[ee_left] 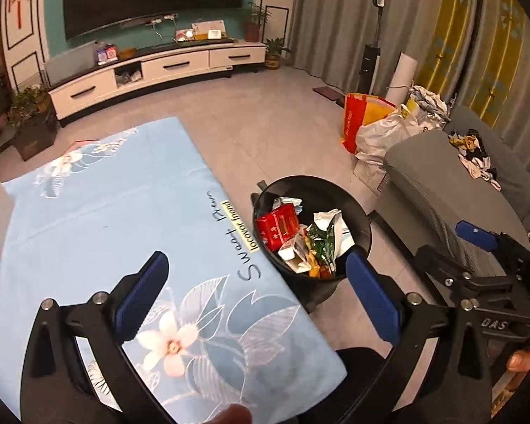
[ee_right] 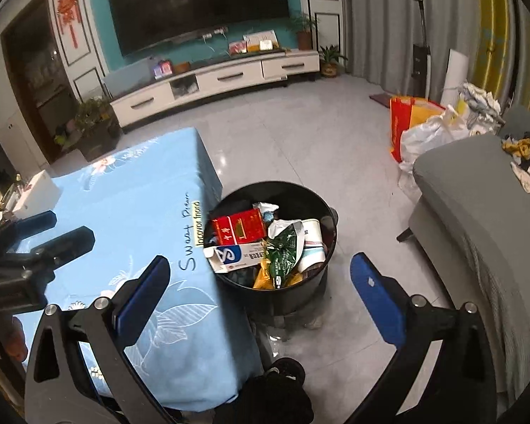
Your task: Collect trash
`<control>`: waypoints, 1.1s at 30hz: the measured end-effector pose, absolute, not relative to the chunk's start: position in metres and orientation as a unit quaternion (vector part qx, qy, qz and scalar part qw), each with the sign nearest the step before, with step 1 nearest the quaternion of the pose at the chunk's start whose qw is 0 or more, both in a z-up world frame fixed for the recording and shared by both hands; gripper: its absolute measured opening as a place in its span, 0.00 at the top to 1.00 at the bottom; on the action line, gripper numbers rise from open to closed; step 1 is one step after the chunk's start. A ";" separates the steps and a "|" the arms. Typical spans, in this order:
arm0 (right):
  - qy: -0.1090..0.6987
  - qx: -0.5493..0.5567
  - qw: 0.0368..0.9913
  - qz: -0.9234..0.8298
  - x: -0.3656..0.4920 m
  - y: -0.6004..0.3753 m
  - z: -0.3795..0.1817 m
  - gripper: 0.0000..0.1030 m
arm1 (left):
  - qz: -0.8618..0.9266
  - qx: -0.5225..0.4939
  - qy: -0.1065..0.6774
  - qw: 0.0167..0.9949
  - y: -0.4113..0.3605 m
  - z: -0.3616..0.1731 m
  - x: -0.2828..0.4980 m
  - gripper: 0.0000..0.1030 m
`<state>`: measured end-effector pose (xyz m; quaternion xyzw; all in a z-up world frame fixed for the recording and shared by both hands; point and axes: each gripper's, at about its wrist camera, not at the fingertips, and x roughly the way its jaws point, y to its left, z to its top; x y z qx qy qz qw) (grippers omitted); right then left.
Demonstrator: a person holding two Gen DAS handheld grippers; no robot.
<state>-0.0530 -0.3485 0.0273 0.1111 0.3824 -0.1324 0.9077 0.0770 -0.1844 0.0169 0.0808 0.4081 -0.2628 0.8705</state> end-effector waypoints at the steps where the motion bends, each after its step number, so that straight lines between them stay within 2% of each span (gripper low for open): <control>1: 0.381 0.109 0.909 -0.133 -0.056 -0.346 0.030 0.03 | -0.256 0.086 0.403 0.875 -0.180 0.021 0.071 0.03; 10: 0.380 0.106 0.909 -0.134 -0.066 -0.336 0.033 0.03 | -0.240 0.093 0.388 0.885 -0.164 0.038 0.039 0.03; 33: 0.379 0.111 0.909 -0.136 -0.071 -0.336 0.032 0.03 | -0.224 0.106 0.382 0.890 -0.168 0.039 0.029 0.03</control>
